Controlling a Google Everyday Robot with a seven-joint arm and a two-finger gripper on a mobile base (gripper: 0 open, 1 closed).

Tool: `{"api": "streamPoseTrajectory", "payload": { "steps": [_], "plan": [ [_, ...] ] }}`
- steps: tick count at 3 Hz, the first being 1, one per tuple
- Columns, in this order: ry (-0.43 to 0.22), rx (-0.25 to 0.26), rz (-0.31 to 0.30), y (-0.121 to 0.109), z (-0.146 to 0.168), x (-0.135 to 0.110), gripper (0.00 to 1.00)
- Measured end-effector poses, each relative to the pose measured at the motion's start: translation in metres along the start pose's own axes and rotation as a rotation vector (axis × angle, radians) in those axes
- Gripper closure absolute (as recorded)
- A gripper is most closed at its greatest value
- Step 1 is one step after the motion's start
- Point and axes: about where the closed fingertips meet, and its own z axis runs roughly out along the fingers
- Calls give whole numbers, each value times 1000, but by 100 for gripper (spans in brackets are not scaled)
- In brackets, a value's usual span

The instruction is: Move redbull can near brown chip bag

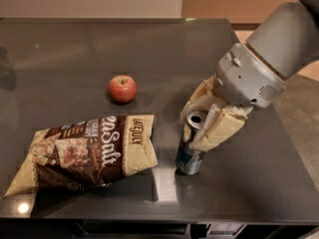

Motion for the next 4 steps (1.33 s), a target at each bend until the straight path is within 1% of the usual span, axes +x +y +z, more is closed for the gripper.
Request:
{"api": "streamPoseTrajectory", "payload": {
  "steps": [1,2,3,4],
  "plan": [
    [-7,-39,-48,3,16,-22,100],
    [24,-51,-101,5,31,-36,84],
    [64,-50,-138,7,42,-39,61],
    [89,-53,-160,11,49,-39,37]
  ]
}}
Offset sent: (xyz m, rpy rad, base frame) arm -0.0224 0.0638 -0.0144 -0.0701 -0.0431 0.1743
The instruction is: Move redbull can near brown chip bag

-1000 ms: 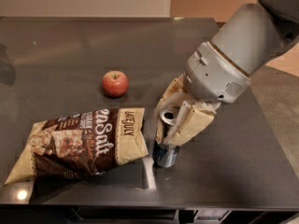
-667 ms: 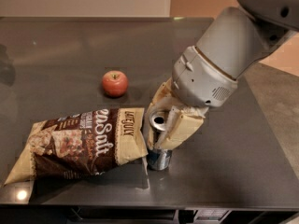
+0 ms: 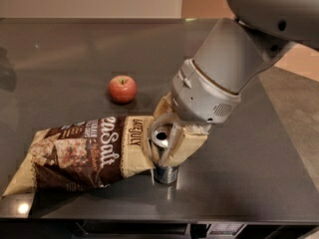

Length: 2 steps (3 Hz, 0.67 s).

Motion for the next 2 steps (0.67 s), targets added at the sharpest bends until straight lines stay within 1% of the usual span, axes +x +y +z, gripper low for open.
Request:
{"api": "streamPoseTrajectory", "payload": {
  "steps": [1,2],
  "plan": [
    [12,-3,-10,2,4,1,14],
    [13,3,-13,2,3,-1,0]
  ]
}}
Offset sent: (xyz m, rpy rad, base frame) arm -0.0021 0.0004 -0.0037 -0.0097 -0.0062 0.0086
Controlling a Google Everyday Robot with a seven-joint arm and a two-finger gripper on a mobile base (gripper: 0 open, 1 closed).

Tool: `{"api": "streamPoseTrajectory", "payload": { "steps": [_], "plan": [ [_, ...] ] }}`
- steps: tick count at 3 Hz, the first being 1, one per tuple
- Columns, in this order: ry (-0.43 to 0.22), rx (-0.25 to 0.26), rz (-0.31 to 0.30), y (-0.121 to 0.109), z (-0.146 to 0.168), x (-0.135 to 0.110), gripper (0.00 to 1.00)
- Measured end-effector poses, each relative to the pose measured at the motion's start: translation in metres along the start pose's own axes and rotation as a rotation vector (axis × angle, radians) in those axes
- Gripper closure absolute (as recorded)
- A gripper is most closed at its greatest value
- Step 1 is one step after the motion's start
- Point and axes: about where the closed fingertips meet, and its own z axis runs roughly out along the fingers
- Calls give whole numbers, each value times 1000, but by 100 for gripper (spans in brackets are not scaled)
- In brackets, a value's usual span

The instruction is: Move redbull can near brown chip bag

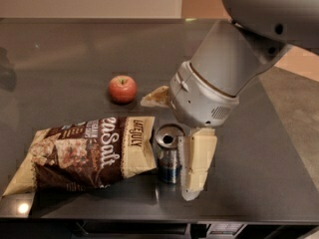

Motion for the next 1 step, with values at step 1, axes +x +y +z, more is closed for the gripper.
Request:
{"api": "streamPoseTrajectory", "payload": {
  "steps": [1],
  "plan": [
    [0,0,0,0,0,0,0]
  ]
}}
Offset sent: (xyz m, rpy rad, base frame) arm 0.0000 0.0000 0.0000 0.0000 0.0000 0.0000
